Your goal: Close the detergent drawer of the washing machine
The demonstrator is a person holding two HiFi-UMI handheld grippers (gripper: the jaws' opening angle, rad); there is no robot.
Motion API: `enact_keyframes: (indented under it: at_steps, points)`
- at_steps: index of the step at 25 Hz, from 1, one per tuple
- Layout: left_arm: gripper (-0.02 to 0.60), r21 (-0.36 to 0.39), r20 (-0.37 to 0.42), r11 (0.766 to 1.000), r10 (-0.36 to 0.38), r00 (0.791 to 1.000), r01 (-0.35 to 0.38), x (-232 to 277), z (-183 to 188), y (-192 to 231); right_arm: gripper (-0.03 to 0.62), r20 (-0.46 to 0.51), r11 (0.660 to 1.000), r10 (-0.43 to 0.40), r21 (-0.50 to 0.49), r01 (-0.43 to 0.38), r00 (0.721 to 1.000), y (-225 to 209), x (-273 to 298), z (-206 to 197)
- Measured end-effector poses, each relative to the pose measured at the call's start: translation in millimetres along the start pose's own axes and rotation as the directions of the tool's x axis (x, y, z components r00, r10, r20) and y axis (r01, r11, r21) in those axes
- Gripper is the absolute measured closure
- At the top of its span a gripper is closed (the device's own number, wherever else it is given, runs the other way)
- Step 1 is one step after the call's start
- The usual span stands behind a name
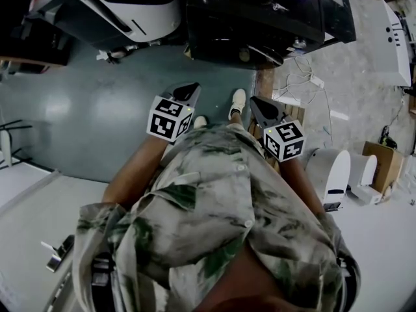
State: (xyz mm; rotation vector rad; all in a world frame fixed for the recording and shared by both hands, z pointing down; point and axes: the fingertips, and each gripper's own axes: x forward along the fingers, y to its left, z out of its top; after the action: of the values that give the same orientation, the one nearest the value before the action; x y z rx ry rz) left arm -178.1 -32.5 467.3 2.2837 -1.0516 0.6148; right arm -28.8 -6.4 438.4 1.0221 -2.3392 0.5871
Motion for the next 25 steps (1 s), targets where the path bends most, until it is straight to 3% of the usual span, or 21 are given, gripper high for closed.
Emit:
enact_keyframes:
  at_steps: [13,25]
  points:
    - [0.557,-0.009,0.017,0.998,-0.055,0.998,0.055,-24.8,-9.5,-6.5,0.572,-0.013,0.999,0.017,-0.047,-0.018,1.0,28.2,-0.3,1.7]
    - [0.557,-0.029,0.024,0.998,-0.051,0.998,0.051,-32.3,-17.2,0.2,0.574,-0.034,0.995,0.038,-0.086,-0.041,0.999,41.7,0.6,-0.6]
